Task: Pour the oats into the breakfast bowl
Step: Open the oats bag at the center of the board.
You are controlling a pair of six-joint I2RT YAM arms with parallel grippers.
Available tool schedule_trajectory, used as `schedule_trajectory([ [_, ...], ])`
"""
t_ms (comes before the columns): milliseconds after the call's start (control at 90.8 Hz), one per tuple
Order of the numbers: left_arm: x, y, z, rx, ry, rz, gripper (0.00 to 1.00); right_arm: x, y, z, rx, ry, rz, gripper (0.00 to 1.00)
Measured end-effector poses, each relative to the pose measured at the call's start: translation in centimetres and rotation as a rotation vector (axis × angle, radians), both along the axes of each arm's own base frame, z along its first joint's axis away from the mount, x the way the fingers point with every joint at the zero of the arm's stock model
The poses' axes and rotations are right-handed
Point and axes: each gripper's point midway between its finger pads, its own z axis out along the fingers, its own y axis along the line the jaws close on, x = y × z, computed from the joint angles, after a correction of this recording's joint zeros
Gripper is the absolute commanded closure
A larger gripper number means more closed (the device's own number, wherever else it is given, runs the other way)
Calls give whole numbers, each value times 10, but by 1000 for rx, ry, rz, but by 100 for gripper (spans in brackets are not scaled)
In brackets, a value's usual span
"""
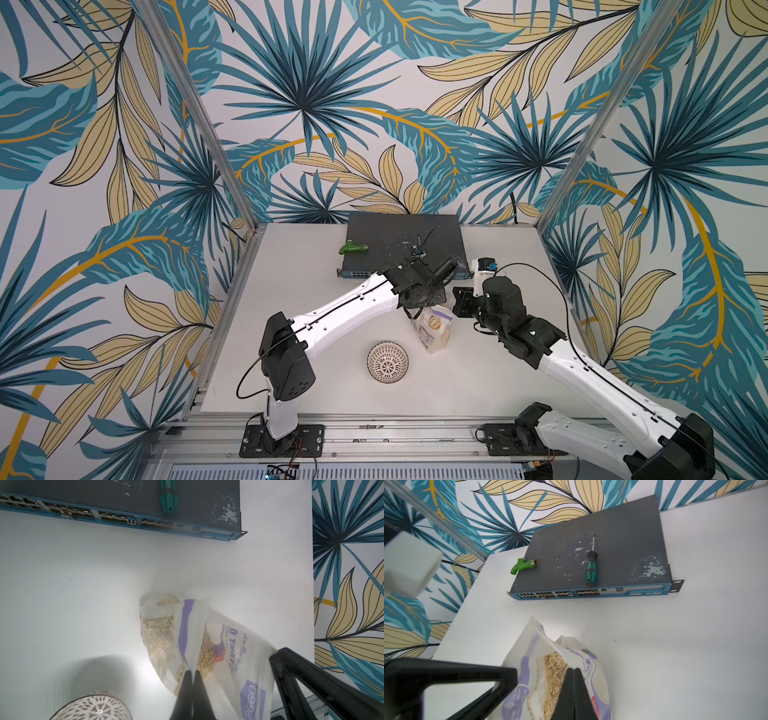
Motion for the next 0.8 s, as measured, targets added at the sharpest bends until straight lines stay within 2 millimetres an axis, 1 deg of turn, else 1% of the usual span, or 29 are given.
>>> schedule_trajectory([
  [77, 3, 2, 6, 17, -8, -8, 100, 11, -3, 5, -42, -23, -27, 100],
  [132, 7, 5, 14, 21, -19, -8, 100, 19, -6, 13, -61, -43, -48, 100],
  [264, 24, 11, 39, 6, -60, 3, 100, 38, -10, 35, -78, -99, -77, 100],
  [331, 30, 12, 48, -1, -83, 0, 100, 45, -11, 42, -81, -125, -80, 100],
  [397, 34, 11, 54, 0, -104, -8, 100, 50, -9, 46, -84, -146, -73, 100],
  [485, 37, 13, 51, 21, -109, -14, 100, 55, -3, 47, -81, -169, -39, 100],
  [562, 41, 14, 45, 45, -98, -15, 100, 55, 1, 42, -80, -181, -7, 100],
  [727, 51, 17, 19, 104, -51, -8, 100, 53, 7, 24, -84, -185, 53, 100],
  [749, 52, 18, 16, 111, -44, -6, 100, 52, 8, 22, -85, -186, 58, 98],
  [804, 54, 19, 8, 125, -28, -5, 100, 51, 9, 15, -83, -185, 69, 88],
])
